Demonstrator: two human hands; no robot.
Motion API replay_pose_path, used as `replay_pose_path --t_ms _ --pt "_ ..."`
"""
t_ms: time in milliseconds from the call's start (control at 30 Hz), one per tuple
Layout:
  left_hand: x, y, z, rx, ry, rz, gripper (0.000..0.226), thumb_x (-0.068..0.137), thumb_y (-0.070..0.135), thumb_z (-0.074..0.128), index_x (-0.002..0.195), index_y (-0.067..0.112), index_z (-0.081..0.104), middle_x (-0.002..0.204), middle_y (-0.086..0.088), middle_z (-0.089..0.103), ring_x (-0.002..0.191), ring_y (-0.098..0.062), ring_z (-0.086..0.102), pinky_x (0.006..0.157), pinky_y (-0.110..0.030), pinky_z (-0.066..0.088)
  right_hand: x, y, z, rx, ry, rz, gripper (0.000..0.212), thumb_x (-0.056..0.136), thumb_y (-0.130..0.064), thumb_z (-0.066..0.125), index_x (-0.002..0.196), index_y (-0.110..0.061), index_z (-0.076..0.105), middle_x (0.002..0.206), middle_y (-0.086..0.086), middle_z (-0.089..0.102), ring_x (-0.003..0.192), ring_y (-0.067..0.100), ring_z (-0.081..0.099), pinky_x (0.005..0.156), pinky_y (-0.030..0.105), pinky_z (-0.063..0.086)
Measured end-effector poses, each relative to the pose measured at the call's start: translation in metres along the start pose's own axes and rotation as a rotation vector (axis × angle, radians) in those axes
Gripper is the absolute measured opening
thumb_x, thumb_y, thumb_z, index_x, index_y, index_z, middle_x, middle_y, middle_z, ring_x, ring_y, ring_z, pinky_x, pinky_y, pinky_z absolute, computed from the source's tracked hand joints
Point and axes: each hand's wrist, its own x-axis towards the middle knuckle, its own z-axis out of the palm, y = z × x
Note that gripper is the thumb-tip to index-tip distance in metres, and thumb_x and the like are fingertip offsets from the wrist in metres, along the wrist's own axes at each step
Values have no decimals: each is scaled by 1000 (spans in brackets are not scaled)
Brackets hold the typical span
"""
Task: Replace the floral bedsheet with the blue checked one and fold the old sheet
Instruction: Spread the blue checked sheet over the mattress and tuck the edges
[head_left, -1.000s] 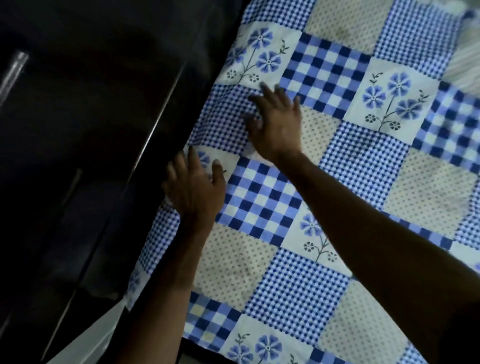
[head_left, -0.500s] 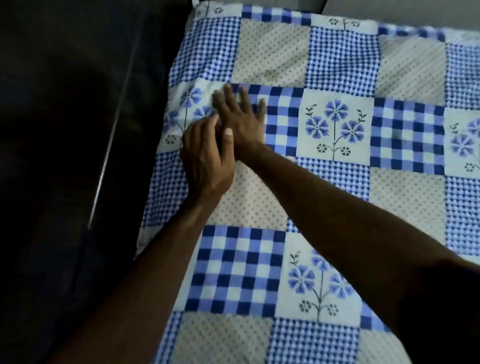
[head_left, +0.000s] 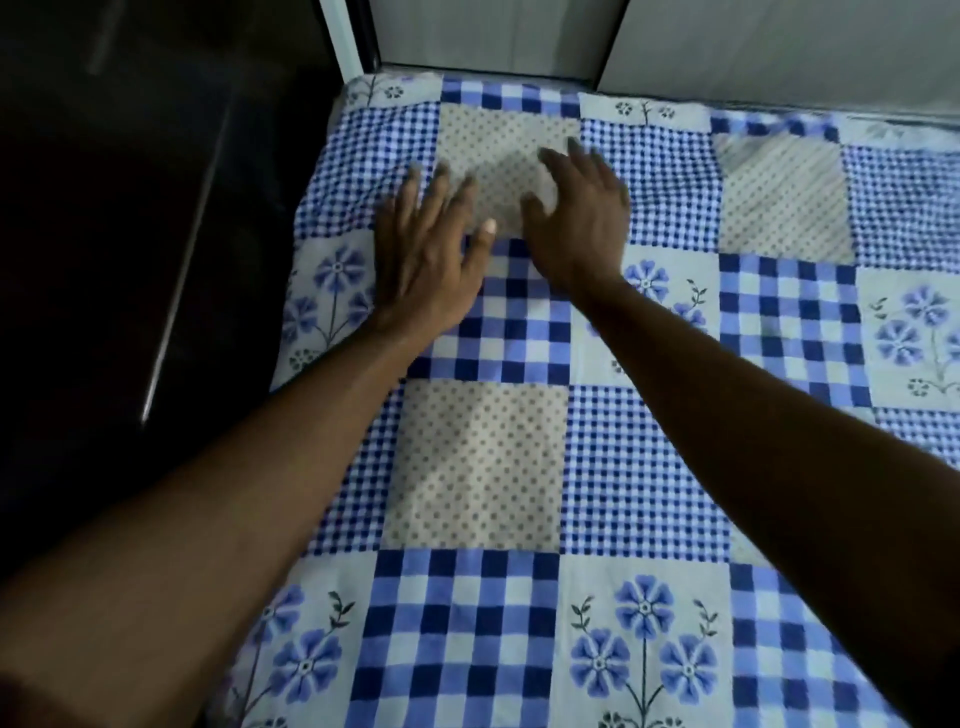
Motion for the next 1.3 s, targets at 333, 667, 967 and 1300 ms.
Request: replay_pose_path --t_ms 333,667,967,1300 --pt "77 -31 33 216 -314 -125 75 93 74 20 157 37 7 167 -2 -4 154 -26 -5 121 -54 -7 35 20 30 -256 -296 -48 75 99 -69 13 160 -30 -6 168 3 -14 153 34 -16 117 68 -10" --pt "129 -64 29 118 -322 -476 86 92 76 23 159 27 -2 167 -4 -9 153 -30 -8 123 -50 -1 93 -12 47 -280 -317 -227 74 95 -75 10 158 -39 -5 169 0 -10 153 35 -13 112 74 -8" --pt "153 -82 36 36 -281 -590 96 88 79 29 159 20 4 167 -8 1 152 -33 6 122 -50 11 111 -27 61 -277 -258 -264 73 93 -77 6 158 -43 4 169 1 2 155 34 -3 112 75 -6" --pt "152 -59 20 222 -167 -428 83 97 65 23 159 11 9 166 -11 5 153 -29 1 123 -52 4 106 -24 68 -267 -242 -263 71 95 -73 1 158 -41 -2 169 1 -8 154 31 -12 114 72 -9"
